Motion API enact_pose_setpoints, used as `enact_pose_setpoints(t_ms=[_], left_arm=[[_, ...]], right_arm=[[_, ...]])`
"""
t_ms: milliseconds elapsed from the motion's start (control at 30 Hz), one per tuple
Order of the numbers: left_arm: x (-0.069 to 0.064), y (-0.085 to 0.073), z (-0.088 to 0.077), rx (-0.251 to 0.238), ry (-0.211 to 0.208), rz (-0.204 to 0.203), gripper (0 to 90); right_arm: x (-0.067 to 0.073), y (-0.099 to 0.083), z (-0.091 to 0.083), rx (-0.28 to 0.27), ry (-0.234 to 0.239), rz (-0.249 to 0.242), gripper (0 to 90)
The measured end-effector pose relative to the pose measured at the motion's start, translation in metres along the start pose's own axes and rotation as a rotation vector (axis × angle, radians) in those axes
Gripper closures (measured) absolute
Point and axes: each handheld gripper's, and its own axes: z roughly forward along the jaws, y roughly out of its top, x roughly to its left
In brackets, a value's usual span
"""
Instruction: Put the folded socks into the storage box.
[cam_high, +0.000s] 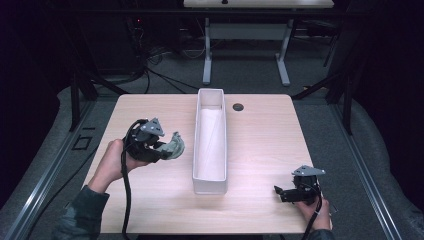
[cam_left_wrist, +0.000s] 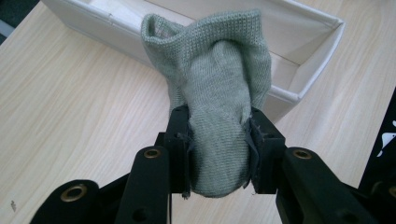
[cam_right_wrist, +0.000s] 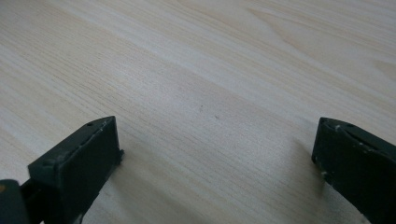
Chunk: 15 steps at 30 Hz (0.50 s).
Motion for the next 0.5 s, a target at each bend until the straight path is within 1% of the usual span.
enact_pose_setpoints(t_ms=[167,500], left_arm=[[-0.002,0.005,0.003,0.009,-0.009,0.011,66.1],[-0.006,0.016,0.008,0.009,-0.029,0.036,66.1]], right_arm=[[0.0,0.0,0.0,0.0,0.0,0.0,0.5],[0.0,0.0,0.0,0.0,0.0,0.0,0.5]])
